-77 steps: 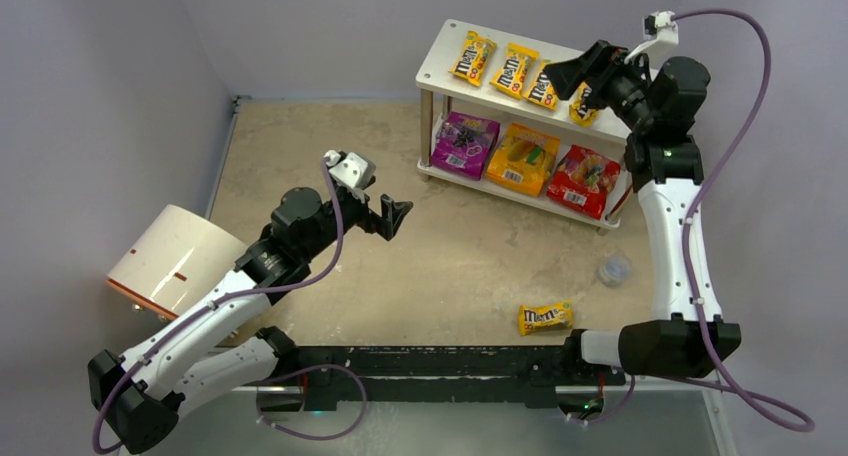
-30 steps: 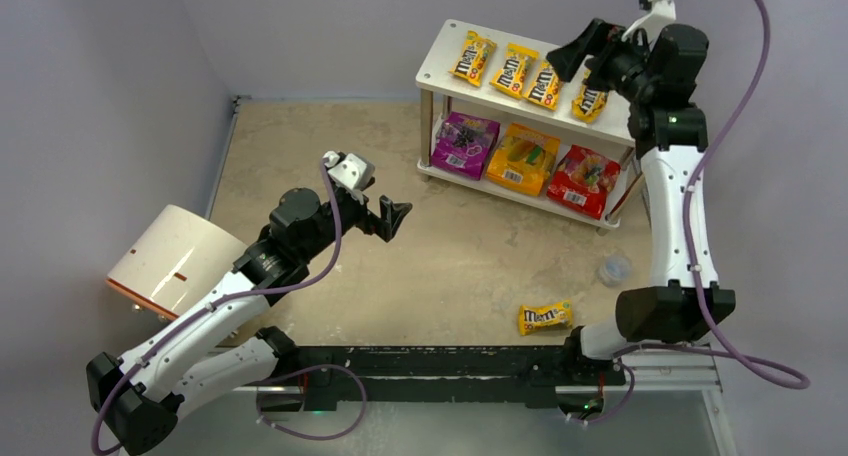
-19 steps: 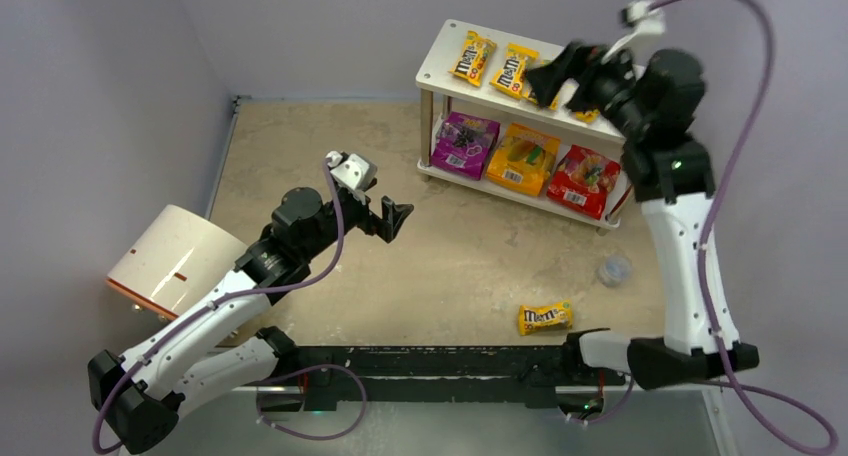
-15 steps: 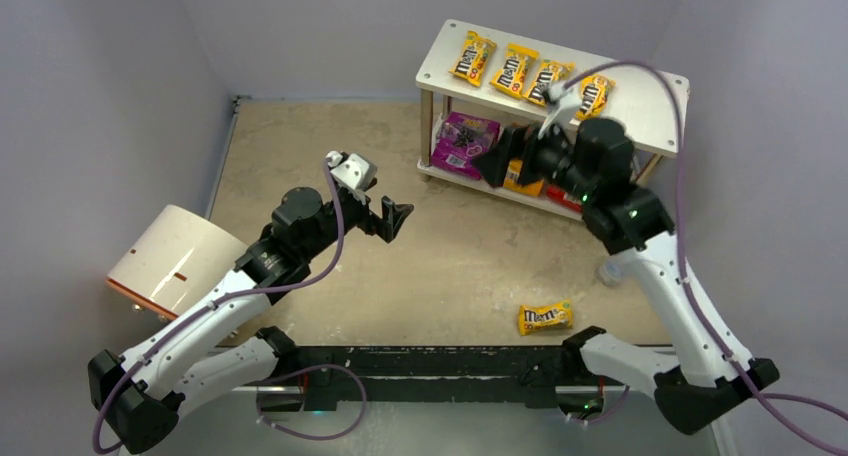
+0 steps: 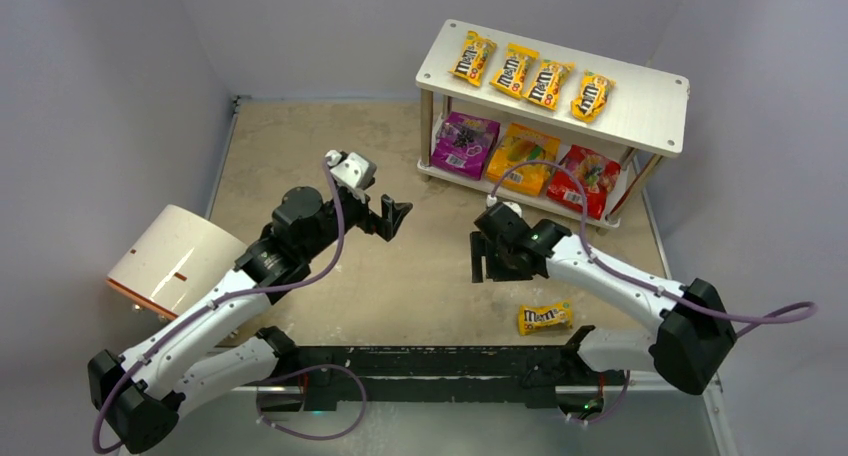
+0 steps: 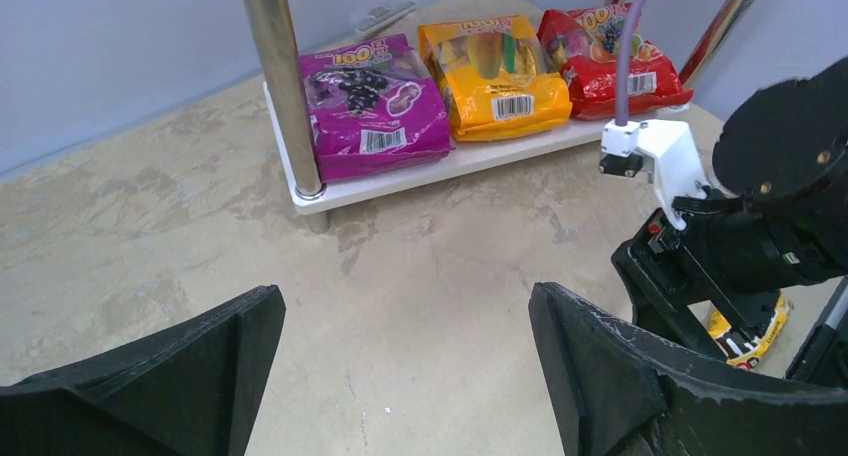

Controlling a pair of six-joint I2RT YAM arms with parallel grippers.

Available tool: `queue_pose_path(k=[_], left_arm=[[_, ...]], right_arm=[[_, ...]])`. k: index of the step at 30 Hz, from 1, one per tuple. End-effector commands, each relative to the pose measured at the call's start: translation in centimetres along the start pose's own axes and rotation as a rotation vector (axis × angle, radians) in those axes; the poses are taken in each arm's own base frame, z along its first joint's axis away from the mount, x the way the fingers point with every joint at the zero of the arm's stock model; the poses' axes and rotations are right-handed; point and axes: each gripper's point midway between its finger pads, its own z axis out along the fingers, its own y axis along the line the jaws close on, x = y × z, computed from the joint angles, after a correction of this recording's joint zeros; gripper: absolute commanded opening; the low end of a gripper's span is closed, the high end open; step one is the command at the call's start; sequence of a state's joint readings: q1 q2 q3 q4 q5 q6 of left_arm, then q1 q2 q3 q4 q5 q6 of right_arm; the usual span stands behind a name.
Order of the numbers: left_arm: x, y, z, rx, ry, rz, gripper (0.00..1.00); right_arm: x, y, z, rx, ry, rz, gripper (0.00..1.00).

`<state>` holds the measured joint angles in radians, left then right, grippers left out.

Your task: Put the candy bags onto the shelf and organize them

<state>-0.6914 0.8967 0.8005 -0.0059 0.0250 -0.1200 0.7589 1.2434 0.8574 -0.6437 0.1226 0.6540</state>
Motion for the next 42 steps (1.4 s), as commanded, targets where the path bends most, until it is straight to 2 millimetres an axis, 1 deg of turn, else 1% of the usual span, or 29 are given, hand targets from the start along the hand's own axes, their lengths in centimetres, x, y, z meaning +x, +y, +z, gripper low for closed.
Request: queue_pose_path(k=[1,4,5,11,16,19,21,24,25,26,28,29,30,32,34,35,37,39,41,42], left_arm=[[-2.3,0.2,0.2,-0.018,-0.054,0.008,1.00],[-2.1,0.2,0.5,-0.018,-0.044,0.008,1.00],[-2.0,0.3,0.5,-0.019,-0.041,0.007,1.00],[-1.5,0.3,1.1,-0.018,-0.027,0.008,1.00],[-1.0,0.3,1.6,-0.016,-0.010,0.008,1.00],[-0.9,0.3,1.7,-0.017,-0.007,0.010,1.00],[-0.9,0.4,1.7,-0.021,-0.003,0.010,1.00],[-1.0,0.3,1.5,-0.020,-0.006,0.009,1.00],[-1.0,0.3,1.4,-0.020,-0.007,0.011,1.00],[-1.1,0.3,1.4,-0.020,-0.010,0.011,1.00],[-1.1,0.4,1.3,-0.021,-0.012,0.012,1.00],[-1.1,0.3,1.3,-0.020,-0.014,0.013,1.00],[-1.1,0.4,1.4,-0.021,-0.015,0.013,1.00],[-1.0,0.4,1.5,-0.022,-0.011,0.011,1.00],[-0.9,0.4,1.7,-0.021,-0.006,0.005,1.00],[-0.9,0.3,1.8,-0.021,-0.004,-0.003,1.00],[-1.1,0.2,1.8,-0.021,-0.005,-0.028,1.00],[-1.2,0.6,1.9,-0.056,-0.010,-0.074,1.00],[-0.9,0.9,2.2,-0.087,0.003,-0.142,1.00],[-0.3,1.2,2.1,-0.112,0.031,-0.175,1.00]], right_arm=[[1.8,-5.7,-0.7,0.356,0.003,0.103,0.76],[4.5,-7.5,-0.5,0.462,0.097,0.093,0.76],[5.3,-7.8,-0.5,0.478,0.121,0.090,0.75],[8.1,-10.0,-1.4,0.567,0.188,0.121,0.70],[8.0,-9.8,-1.0,0.564,0.186,0.119,0.64],[8.4,-8.6,0.7,0.503,0.222,0.108,0.63],[9.2,-8.5,1.4,0.503,0.276,0.089,0.62],[9.7,-8.7,1.9,0.524,0.310,0.072,0.56],[9.8,-8.8,2.0,0.530,0.311,0.073,0.51],[9.6,-8.9,2.0,0.536,0.303,0.079,0.43],[9.2,-9.1,1.9,0.557,0.271,0.093,0.23],[9.0,-9.2,1.8,0.562,0.263,0.089,0.16],[8.6,-9.4,1.6,0.571,0.250,0.083,0.11],[7.4,-9.4,1.5,0.579,0.206,0.056,0.07],[5.5,-8.5,1.6,0.531,0.151,0.006,0.00],[4.2,-7.4,1.8,0.472,0.122,-0.047,0.00],[1.9,-4.5,2.0,0.315,0.063,-0.145,0.00],[-0.8,-0.6,1.8,0.100,-0.049,-0.263,0.00],[-2.5,3.6,0.6,-0.137,-0.156,-0.408,0.00],[-2.9,5.3,-0.2,-0.240,-0.207,-0.488,0.00]])
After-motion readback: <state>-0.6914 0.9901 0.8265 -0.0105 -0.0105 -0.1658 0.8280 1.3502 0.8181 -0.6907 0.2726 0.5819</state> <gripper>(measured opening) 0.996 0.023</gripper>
